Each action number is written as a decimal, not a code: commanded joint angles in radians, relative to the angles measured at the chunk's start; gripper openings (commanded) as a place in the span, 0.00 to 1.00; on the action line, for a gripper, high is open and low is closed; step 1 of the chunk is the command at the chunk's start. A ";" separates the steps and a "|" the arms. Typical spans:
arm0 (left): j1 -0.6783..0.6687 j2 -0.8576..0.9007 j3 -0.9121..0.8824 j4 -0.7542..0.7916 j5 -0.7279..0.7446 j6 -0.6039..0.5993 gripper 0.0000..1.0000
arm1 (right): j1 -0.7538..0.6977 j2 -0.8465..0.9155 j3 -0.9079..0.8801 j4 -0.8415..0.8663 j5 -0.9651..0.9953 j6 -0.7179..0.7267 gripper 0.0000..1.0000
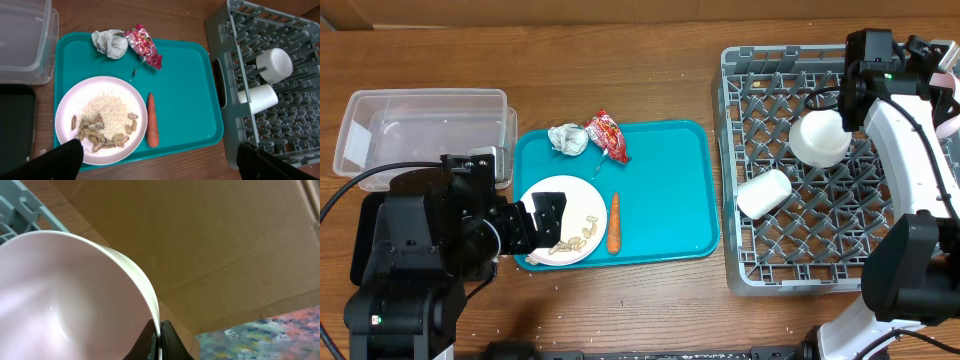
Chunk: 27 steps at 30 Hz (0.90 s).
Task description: Sort waste into correct bins and load items into the dishwasher
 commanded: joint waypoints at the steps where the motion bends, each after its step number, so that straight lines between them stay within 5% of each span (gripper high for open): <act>1: 0.004 -0.002 0.020 0.000 0.011 0.024 1.00 | -0.004 0.023 0.000 0.014 0.064 -0.002 0.04; 27: 0.004 -0.002 0.020 0.000 0.011 0.024 1.00 | 0.035 0.192 -0.022 0.081 0.056 -0.087 0.04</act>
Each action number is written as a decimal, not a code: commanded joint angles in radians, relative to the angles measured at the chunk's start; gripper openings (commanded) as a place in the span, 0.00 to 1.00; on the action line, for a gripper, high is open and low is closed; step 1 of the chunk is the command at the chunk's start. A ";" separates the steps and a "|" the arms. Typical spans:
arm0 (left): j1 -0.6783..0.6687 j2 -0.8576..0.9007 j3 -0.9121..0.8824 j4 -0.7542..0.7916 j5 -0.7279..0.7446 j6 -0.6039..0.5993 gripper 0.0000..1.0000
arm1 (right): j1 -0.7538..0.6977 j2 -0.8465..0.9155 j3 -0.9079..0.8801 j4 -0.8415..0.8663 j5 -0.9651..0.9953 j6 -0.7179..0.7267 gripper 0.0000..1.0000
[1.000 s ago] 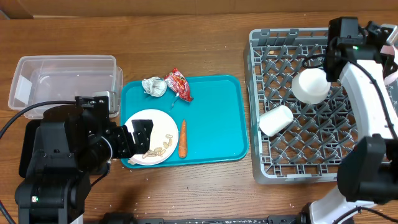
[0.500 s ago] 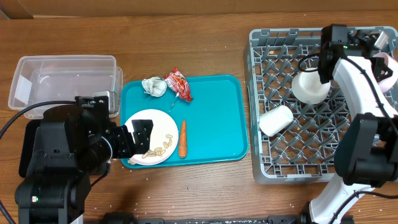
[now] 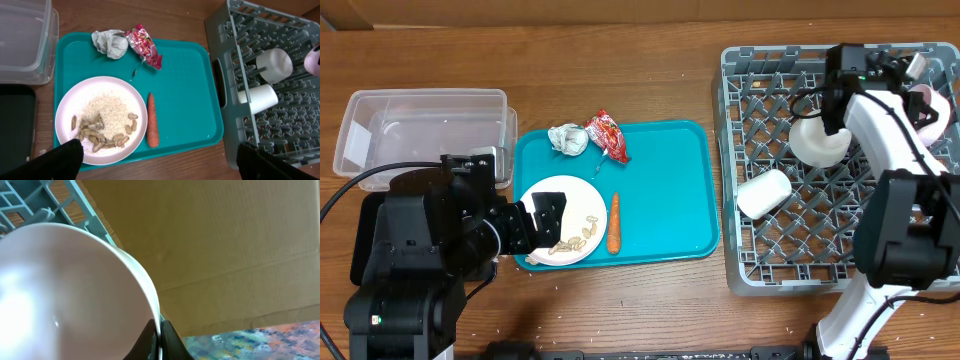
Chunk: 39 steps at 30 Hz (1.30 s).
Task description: Sort waste into correct bins and load items into the dishwasher
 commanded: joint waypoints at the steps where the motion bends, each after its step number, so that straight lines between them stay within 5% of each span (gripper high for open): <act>1: 0.004 -0.002 0.020 0.000 0.011 0.024 1.00 | 0.029 0.013 -0.004 0.009 -0.006 -0.007 0.04; 10: 0.004 -0.002 0.020 0.000 0.010 0.024 1.00 | 0.046 0.013 -0.004 0.012 -0.009 -0.007 0.04; 25: 0.004 -0.002 0.020 0.000 0.011 0.024 1.00 | 0.120 0.013 -0.004 0.004 -0.310 -0.158 0.17; 39: 0.004 -0.002 0.020 0.000 0.011 0.024 1.00 | 0.139 0.010 -0.001 -0.121 -0.366 -0.089 0.50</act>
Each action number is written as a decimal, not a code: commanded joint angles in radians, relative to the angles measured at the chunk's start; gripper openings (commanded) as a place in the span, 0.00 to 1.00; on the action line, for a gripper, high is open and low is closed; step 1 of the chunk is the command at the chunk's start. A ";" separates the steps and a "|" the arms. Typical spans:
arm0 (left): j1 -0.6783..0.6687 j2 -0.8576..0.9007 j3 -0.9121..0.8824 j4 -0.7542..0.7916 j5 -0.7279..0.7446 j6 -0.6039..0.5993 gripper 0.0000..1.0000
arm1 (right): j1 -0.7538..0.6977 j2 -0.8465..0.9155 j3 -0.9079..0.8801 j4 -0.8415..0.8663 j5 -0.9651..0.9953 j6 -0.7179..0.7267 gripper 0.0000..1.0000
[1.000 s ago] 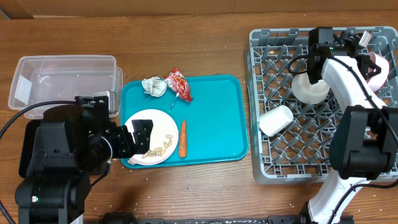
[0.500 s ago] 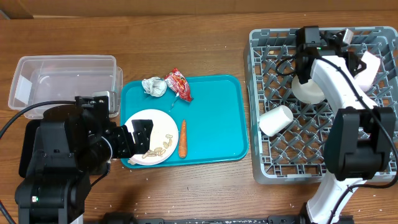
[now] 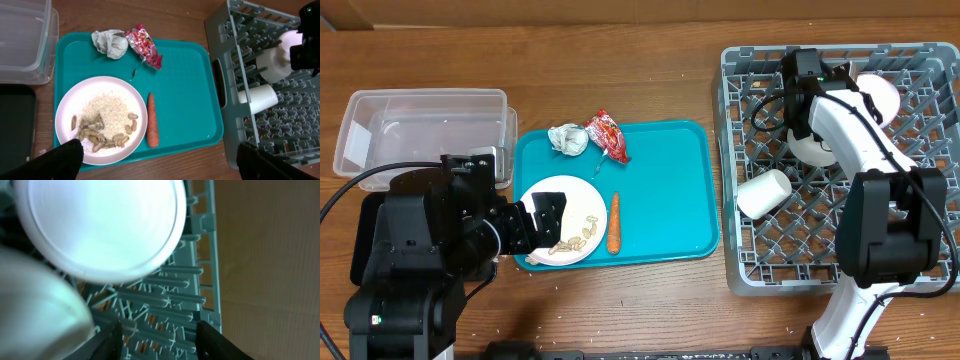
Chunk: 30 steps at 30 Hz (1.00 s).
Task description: Sort waste into correct bins and load items into the dishwasher
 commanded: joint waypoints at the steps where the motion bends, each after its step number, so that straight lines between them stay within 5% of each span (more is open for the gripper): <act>1: 0.004 -0.002 0.020 0.000 0.011 0.024 1.00 | 0.001 -0.007 0.002 -0.035 -0.035 0.105 0.50; 11: 0.004 -0.002 0.020 0.000 0.011 0.024 1.00 | 0.038 -0.209 0.033 -0.045 -0.349 0.222 0.51; 18: 0.004 -0.002 0.020 0.000 0.011 0.024 1.00 | 0.039 -0.443 0.069 -0.075 -1.065 0.220 0.51; 22: 0.004 -0.002 0.020 0.000 0.011 0.024 1.00 | 0.053 -0.486 0.068 -0.094 -1.444 0.221 0.43; 30: 0.004 -0.002 0.020 0.000 0.011 0.024 1.00 | 0.323 -0.436 -0.021 -0.112 -1.363 0.215 0.44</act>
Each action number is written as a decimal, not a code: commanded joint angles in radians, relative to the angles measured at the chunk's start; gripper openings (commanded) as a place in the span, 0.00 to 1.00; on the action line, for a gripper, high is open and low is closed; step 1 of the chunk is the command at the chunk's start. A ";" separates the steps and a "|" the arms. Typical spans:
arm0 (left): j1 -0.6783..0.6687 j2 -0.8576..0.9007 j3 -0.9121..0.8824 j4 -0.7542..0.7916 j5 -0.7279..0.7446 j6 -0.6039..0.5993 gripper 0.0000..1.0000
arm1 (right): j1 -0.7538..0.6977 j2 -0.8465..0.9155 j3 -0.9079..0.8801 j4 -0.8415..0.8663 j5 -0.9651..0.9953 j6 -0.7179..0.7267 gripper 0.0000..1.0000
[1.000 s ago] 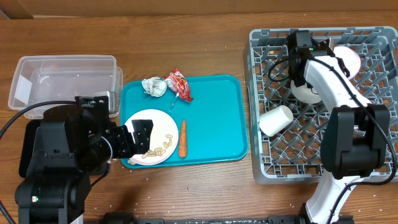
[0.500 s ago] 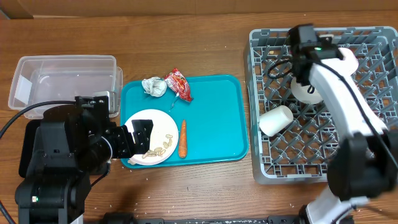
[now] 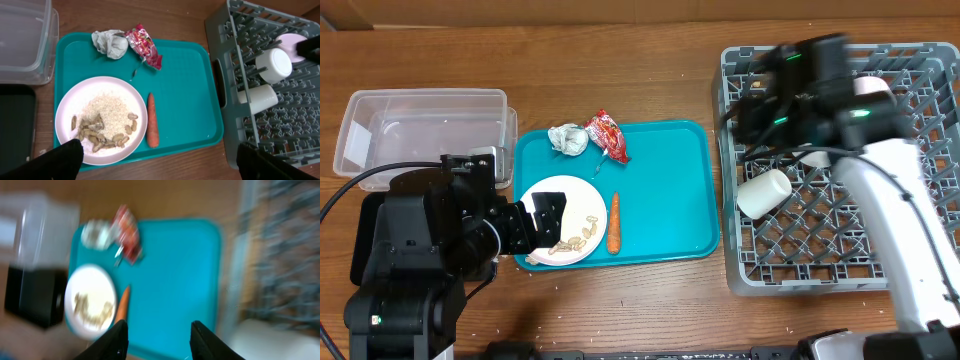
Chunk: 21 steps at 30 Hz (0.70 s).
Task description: Sort waste into correct bins and load items into the dishwasher
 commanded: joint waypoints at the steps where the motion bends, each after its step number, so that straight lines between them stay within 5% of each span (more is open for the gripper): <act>1: 0.004 -0.002 0.020 0.000 0.011 0.024 1.00 | 0.126 0.037 -0.049 0.021 0.026 0.008 0.44; 21: 0.004 -0.002 0.020 0.000 0.011 0.024 1.00 | 0.536 0.253 -0.224 0.196 0.092 0.420 0.36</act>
